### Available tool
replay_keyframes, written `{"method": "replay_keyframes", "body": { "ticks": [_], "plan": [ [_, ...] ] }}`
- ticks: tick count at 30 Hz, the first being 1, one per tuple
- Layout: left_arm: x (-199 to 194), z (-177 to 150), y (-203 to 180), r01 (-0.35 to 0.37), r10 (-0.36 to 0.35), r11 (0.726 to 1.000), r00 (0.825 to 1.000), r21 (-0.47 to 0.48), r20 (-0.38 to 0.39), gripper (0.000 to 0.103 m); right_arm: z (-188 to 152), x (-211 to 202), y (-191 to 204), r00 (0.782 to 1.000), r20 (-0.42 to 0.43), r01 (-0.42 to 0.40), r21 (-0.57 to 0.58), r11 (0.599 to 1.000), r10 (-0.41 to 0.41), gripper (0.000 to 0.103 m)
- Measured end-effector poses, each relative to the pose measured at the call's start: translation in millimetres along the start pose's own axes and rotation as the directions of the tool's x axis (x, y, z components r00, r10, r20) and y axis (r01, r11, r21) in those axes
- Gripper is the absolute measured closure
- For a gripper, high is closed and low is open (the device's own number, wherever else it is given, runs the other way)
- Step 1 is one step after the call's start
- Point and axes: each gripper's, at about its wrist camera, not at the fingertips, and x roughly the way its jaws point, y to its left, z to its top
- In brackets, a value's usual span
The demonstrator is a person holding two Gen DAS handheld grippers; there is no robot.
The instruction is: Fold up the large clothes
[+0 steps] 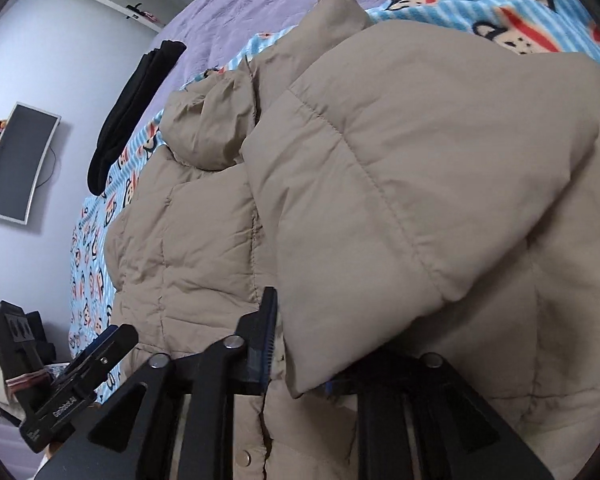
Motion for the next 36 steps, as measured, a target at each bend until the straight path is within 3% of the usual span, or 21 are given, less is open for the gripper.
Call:
{"method": "replay_keyframes", "body": {
  "ticks": [1,2,4,9,11,12,13,17,19,21,23,27,29,31,33,36],
  "plan": [
    [1,2,-1,0.008,-0.008,1.000,1.000,0.002,0.002,0.000,-1,-11,-1,1.000,0.022,-0.011,0.004,1.000,0.011,0.031],
    [1,5,-2,0.013,-0.013,1.000,1.000,0.003,0.005,0.000,-3,-25,-3,0.999,0.049,-0.019,0.010,1.000,0.018,0.027],
    [3,9,-4,0.012,-0.012,1.000,1.000,0.005,0.007,0.000,-4,-47,-13,0.995,0.100,-0.025,0.040,0.999,0.021,0.027],
    [4,15,-3,0.011,-0.011,1.000,1.000,0.007,0.010,0.000,9,-64,-60,0.978,0.204,-0.095,0.259,0.961,0.042,0.027],
    [2,16,0,0.015,-0.015,1.000,1.000,0.015,0.015,0.000,16,-62,-70,0.969,0.240,-0.128,0.314,0.941,0.051,0.038],
    [1,17,2,0.019,-0.020,1.000,1.000,0.016,0.017,0.000,20,-60,-69,0.967,0.248,-0.137,0.316,0.939,0.058,0.064],
    [0,17,5,0.027,-0.028,1.000,1.000,0.014,0.015,0.000,25,-59,-64,0.966,0.251,-0.134,0.303,0.944,0.057,0.080],
    [-3,20,28,0.128,-0.128,0.991,0.992,-0.048,-0.007,0.000,36,-53,0,0.967,0.251,-0.067,0.058,0.996,0.050,0.085],
    [-6,20,39,0.198,-0.199,0.977,0.980,-0.078,-0.007,0.000,31,-45,40,0.974,0.221,-0.026,-0.114,0.993,0.051,0.085],
    [-9,21,49,0.265,-0.266,0.959,0.964,-0.103,0.002,0.000,17,-31,73,0.984,0.172,0.004,-0.262,0.965,0.043,0.085],
    [-10,22,54,0.342,-0.345,0.929,0.939,-0.141,0.003,0.000,-2,-12,95,0.992,0.125,0.039,-0.371,0.928,0.008,0.085],
    [-10,25,51,0.496,-0.505,0.848,0.863,-0.189,0.002,0.000,-28,30,109,0.996,0.006,0.082,-0.469,0.879,-0.090,0.084],
    [-6,27,42,0.531,-0.543,0.827,0.840,-0.184,-0.017,0.000,-37,41,112,0.990,-0.026,0.108,-0.493,0.863,-0.138,0.076],
    [0,27,30,0.542,-0.555,0.824,0.830,-0.167,-0.048,0.000,-43,39,110,0.989,-0.030,0.112,-0.491,0.864,-0.145,0.039],
    [7,26,21,0.521,-0.535,0.840,0.841,-0.152,-0.077,0.000,-45,24,101,0.992,-0.012,0.105,-0.467,0.878,-0.125,0.028],
    [22,25,16,0.462,-0.479,0.874,0.871,-0.151,-0.111,0.000,-47,-10,73,0.990,0.041,0.143,-0.410,0.901,-0.139,0.028]
  ]
}}
